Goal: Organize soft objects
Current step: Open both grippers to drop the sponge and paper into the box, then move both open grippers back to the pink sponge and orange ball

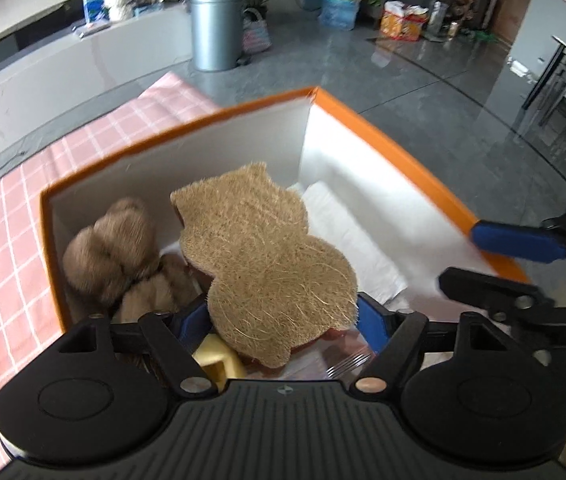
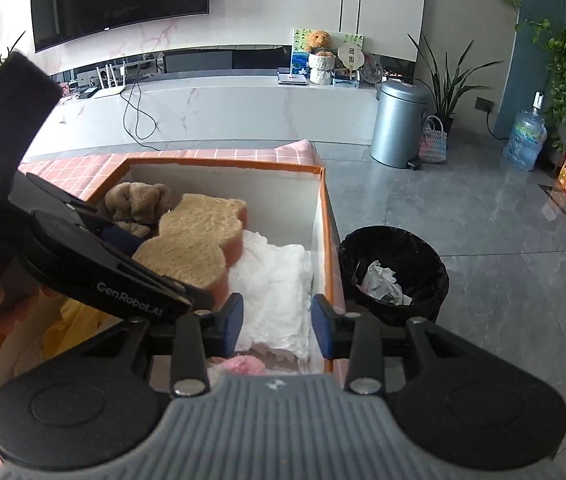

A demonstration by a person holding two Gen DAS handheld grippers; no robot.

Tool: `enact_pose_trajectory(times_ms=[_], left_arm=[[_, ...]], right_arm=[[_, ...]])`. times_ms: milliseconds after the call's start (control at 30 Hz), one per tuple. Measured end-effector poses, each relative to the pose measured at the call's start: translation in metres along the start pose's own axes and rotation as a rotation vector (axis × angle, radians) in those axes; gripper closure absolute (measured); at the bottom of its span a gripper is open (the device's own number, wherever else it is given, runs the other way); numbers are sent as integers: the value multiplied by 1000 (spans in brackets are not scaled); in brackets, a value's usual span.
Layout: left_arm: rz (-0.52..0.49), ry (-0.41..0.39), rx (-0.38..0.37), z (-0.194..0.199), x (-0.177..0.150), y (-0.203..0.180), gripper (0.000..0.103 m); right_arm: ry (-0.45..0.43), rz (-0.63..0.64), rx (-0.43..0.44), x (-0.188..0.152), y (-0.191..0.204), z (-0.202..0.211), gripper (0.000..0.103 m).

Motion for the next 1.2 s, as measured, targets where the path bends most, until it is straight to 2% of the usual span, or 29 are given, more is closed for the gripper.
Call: enact_pose_trajectory(times_ms=[133, 233, 267, 567, 867, 1200], left_arm=[[10, -10, -16, 5, 1, 0, 7], [10, -18, -27, 14, 1, -1, 4], [14, -25, -34, 19, 1, 0, 0], [93, -79, -81, 54, 3, 16, 0], [107, -211, -160, 108, -1, 19, 0], [68, -303, -202, 152, -33, 14, 0]], right_arm=[[19, 8, -9, -1, 5, 1, 63], [11, 9, -22, 2, 7, 7, 56], [6, 5, -23, 2, 8, 10, 55], [-52, -51, -67, 10, 9, 43, 34], [-60, -87, -83, 7, 26, 63, 32], [-79, -73, -65, -9, 67, 81, 30]])
Point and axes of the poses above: each gripper's, at about its wrist camera, not at the fingertips, and z roughly against the way its jaws point, y to its left, x to its top, the point moved 8 cm from there along -z, roughly the way its jaws point, and after that the axes turned 10 degrees about x, right-handed, at the moved point
